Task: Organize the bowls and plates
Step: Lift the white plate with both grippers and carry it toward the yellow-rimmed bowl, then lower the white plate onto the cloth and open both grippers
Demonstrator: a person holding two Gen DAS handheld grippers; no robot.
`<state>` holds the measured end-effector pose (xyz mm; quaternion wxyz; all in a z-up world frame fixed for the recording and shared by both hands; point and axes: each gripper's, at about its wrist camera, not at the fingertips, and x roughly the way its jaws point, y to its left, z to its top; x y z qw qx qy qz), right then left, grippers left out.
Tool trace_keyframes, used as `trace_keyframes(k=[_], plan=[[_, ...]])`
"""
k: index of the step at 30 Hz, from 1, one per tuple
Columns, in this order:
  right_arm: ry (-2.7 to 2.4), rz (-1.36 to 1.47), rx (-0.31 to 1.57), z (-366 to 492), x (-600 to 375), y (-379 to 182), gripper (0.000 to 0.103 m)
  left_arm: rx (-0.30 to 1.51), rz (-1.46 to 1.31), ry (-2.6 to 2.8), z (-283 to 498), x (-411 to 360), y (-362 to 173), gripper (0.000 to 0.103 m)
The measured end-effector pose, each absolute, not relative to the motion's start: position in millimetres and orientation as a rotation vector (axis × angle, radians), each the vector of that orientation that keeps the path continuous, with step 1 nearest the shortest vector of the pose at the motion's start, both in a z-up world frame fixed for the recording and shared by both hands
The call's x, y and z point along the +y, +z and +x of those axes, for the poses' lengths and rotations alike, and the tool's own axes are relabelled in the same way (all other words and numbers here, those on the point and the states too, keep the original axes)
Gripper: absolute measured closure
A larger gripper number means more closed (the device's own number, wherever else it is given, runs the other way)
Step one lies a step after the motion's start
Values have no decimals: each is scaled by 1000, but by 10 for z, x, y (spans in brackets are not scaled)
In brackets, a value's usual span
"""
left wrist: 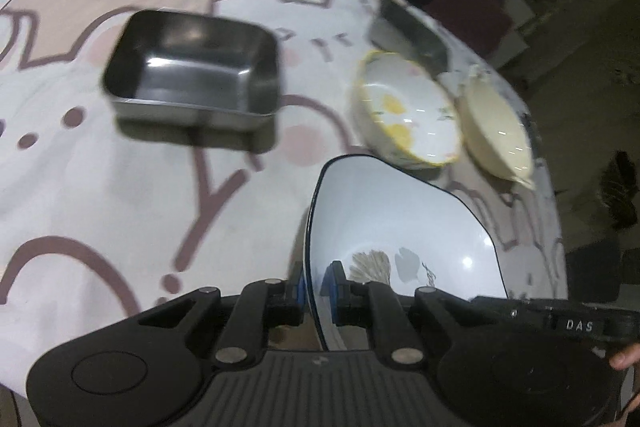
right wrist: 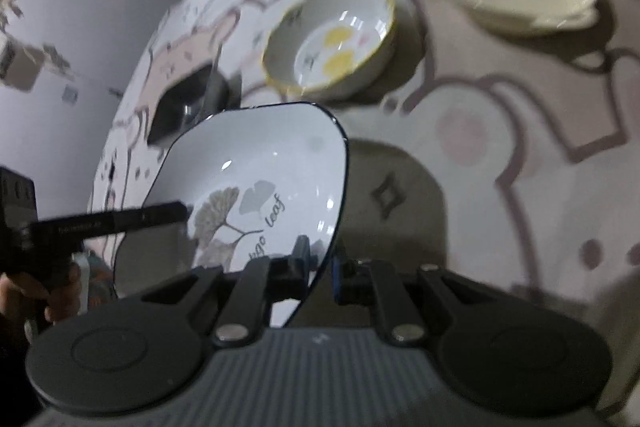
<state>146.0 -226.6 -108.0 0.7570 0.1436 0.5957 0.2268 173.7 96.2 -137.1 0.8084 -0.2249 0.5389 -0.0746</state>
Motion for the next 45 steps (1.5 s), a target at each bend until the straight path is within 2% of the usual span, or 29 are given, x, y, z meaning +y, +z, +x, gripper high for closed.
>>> trace_keyframes(k=[13, 45], plan=[[453, 280, 1374, 1820, -1877, -1423, 88, 1183, -522, -101, 2103, 1142, -1605, 91], [448, 214, 1422, 1867, -1692, -1559, 85, 1228, -472, -108, 2137, 1115, -1724, 81]])
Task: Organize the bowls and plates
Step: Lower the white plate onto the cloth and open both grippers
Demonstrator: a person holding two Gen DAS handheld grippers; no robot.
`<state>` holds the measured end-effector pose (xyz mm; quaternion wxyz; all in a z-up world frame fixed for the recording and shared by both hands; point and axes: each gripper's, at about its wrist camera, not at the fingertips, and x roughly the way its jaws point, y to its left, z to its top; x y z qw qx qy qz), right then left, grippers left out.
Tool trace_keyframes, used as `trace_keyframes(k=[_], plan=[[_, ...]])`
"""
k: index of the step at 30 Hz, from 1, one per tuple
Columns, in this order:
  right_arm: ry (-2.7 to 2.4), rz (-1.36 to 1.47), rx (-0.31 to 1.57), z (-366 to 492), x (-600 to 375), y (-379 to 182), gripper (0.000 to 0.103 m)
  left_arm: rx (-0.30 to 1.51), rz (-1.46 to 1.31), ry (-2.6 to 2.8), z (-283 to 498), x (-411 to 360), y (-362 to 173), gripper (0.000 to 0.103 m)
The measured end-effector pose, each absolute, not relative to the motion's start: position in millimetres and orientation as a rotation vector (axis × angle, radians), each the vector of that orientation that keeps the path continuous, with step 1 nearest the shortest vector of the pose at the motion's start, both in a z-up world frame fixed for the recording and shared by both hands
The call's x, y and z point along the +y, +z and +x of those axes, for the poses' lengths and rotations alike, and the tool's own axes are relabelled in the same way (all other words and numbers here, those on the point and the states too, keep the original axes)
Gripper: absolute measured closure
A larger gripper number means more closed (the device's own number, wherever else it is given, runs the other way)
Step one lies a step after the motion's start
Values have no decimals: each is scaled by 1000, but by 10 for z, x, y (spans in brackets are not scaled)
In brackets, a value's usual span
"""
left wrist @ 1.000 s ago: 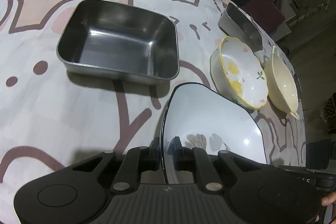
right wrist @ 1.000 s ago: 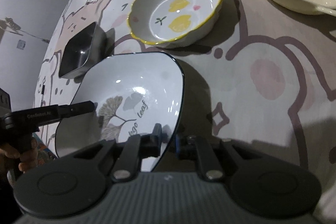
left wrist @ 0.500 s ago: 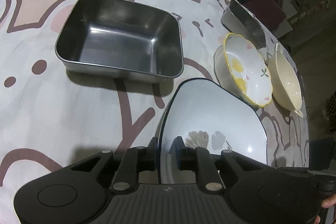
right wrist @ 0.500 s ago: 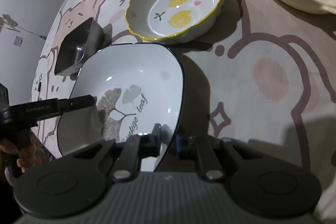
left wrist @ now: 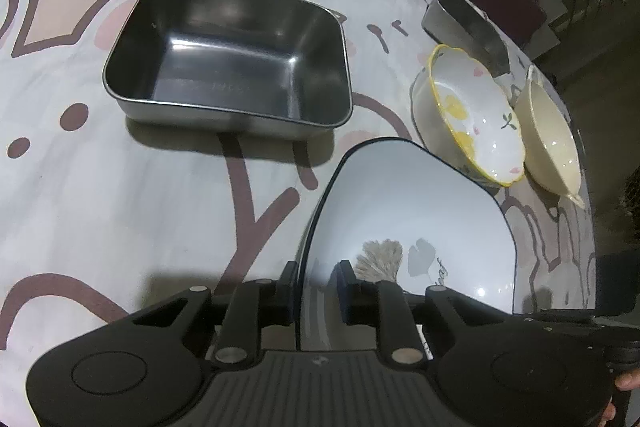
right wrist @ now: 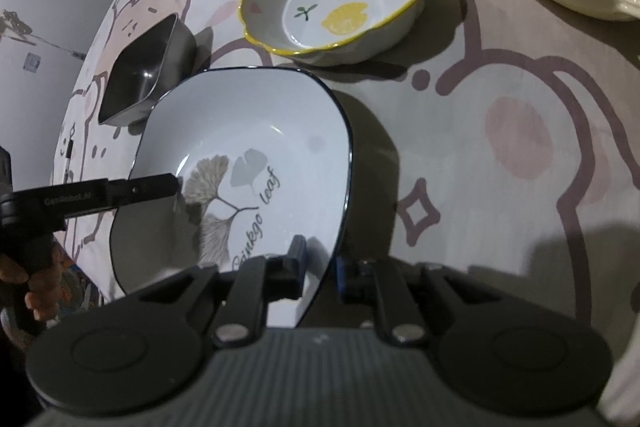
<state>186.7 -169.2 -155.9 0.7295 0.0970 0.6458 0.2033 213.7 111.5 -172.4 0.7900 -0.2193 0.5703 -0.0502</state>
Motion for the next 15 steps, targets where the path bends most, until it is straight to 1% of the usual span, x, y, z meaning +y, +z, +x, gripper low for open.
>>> trace_keyframes(k=[7, 15], plan=[[455, 188, 1431, 1885, -1599, -1606, 86, 1230, -409, -107, 2130, 1078, -1720, 82], [450, 185, 1426, 1904, -1581, -1625, 86, 1231, -397, -116, 2122, 1085, -1720, 82]])
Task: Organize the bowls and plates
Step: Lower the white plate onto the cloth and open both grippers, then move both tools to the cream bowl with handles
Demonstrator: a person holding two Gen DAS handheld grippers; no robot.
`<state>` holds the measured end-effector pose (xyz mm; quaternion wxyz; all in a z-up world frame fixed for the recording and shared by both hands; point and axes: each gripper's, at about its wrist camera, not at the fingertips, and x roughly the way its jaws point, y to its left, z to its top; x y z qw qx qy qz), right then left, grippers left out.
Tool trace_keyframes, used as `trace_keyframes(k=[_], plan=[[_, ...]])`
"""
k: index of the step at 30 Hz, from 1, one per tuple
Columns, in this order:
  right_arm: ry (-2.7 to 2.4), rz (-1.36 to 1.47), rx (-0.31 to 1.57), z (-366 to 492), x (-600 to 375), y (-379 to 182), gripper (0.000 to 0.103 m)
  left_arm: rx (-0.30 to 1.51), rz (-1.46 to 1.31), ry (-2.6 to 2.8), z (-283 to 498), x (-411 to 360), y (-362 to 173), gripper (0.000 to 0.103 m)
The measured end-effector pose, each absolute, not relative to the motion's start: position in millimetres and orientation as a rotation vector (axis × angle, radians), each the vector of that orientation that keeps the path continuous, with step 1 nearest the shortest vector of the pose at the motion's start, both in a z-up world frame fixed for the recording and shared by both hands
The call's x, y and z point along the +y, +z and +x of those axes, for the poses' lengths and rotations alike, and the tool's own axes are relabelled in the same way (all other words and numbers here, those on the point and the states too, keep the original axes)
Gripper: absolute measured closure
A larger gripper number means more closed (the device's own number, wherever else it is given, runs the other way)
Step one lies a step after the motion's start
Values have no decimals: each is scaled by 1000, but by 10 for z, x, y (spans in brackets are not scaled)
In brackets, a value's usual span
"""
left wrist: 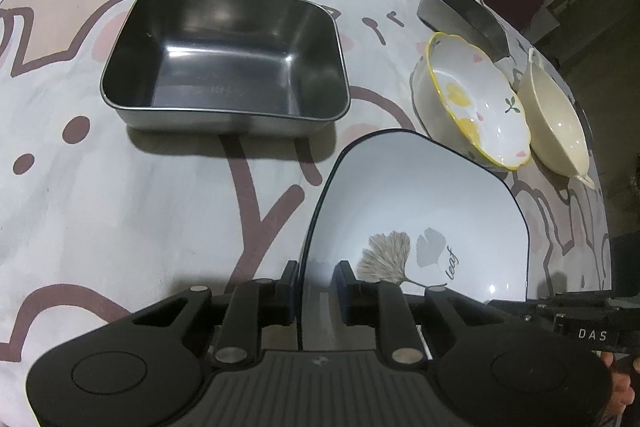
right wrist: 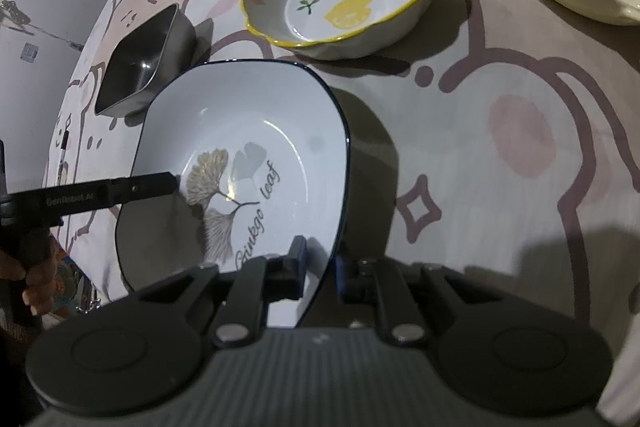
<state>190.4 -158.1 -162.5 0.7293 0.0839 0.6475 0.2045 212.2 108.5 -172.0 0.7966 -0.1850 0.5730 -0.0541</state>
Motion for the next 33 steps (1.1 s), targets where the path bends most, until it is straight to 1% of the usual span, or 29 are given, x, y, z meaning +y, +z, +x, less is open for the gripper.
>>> trace_keyframes(k=[19, 23, 24, 25, 26, 27, 29, 30, 33], plan=[[446, 159, 1409, 1904, -1593, -1608, 86, 1243, -358, -127, 2124, 1045, -1704, 83], [426, 186, 1403, 1912, -1633, -1596, 84, 1244, -315, -136, 2102, 1000, -1691, 81], [417, 197, 1397, 1918, -1651, -1589, 77, 1246, -316, -136, 2092, 1008, -1693, 81], [409, 207, 1392, 1919, -1670, -1581, 73, 1247, -318, -135, 2085, 1014, -1693, 80], [403, 212, 1389, 1918, -1685, -1575, 67, 1248, -317, -131, 2078, 1024, -1691, 77], [396, 213, 1387, 1915, -1699, -1570, 63, 1249, -315, -126, 2074, 1033, -1691, 75], [392, 213, 1386, 1909, -1711, -1565, 59, 1248, -312, -120, 2067, 1049, -1687, 64], [391, 213, 1387, 1905, -1713, -1564, 55, 1247, -309, -119, 2062, 1052, -1679, 62], [386, 204, 1381, 1882, -1725, -1547, 48, 1241, -304, -118, 2045, 1059, -1655, 54]])
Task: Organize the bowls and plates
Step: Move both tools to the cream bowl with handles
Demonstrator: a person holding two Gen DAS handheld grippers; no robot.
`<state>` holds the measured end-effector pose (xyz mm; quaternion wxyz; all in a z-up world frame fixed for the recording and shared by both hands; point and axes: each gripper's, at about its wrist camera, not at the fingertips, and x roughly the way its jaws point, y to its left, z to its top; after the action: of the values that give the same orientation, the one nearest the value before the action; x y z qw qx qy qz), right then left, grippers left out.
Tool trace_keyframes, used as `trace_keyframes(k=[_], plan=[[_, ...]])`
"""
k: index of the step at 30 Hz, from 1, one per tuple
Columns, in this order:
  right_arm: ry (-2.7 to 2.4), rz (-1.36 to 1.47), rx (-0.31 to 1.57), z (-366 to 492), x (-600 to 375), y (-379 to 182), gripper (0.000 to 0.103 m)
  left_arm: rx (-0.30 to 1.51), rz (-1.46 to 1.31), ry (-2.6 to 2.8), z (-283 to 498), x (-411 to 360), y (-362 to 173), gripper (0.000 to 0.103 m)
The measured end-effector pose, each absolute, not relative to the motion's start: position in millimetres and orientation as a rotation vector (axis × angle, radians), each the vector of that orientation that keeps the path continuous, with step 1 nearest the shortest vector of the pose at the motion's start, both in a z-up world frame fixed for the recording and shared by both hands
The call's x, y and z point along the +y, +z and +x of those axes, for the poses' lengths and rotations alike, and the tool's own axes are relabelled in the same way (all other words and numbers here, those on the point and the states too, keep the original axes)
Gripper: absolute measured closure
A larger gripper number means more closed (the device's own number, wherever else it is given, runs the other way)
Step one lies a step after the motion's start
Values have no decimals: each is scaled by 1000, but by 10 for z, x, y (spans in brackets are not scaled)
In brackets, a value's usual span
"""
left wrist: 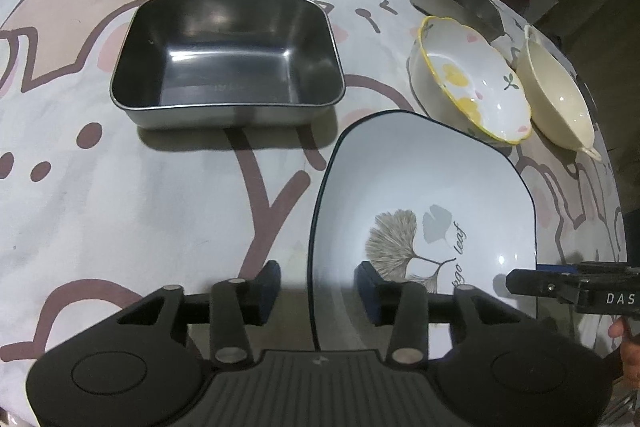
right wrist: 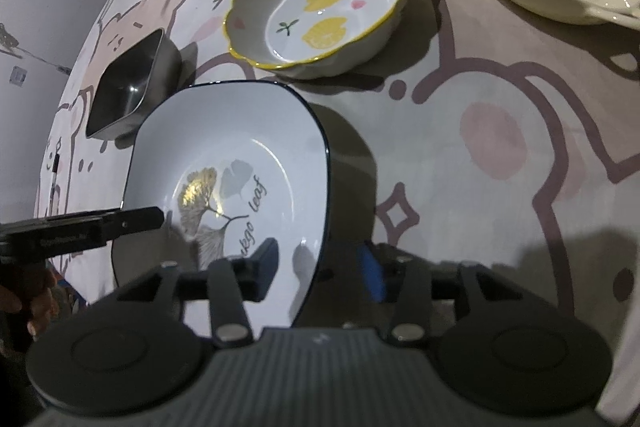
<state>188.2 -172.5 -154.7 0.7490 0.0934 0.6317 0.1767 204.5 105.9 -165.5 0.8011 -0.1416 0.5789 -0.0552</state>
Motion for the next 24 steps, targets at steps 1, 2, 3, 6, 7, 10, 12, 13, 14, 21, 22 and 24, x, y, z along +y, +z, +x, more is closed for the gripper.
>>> trace_keyframes(k=[1, 2, 3, 6, 7, 10, 12, 13, 14, 21, 22, 24], plan=[[385, 204, 1378, 1873, -1722, -1541, 47, 1238, -302, -118, 2037, 1062, -1645, 50], [384, 206, 1376, 1863, -1725, -1535, 46, 1233, -298, -116, 2030, 1061, -1632, 46], [382, 209, 1374, 1853, -1734, -1528, 44, 1230, -294, -115, 2025, 1063, -1620, 43], [375, 211, 1366, 1822, -1737, -1513, 37, 1212, -279, -106, 2003, 1067, -1561, 28], [375, 207, 1361, 1810, -1742, -1504, 36, 1203, -271, -103, 1996, 1064, -1534, 20], [378, 203, 1337, 1764, -1757, -1455, 22, 1165, -247, -92, 1977, 1045, -1433, 5], [381, 207, 1302, 1722, -1776, -1395, 11, 1134, -219, -82, 1975, 1008, -1355, 5], [383, 204, 1283, 1700, -1783, -1360, 8, 1117, -202, -78, 1976, 984, -1308, 3], [387, 197, 1267, 1681, -1782, -1324, 3, 1101, -190, -75, 1984, 962, -1266, 1], [373, 168, 1085, 1572, -1950, -950, 1, 990, -166, -95, 2128, 709, -949, 0], [363, 183, 1049, 1569, -2018, -880, 0, 975, -159, -99, 2162, 655, -912, 0], [336, 218, 998, 1587, -2145, -774, 0, 941, -149, -111, 2229, 533, -844, 0]])
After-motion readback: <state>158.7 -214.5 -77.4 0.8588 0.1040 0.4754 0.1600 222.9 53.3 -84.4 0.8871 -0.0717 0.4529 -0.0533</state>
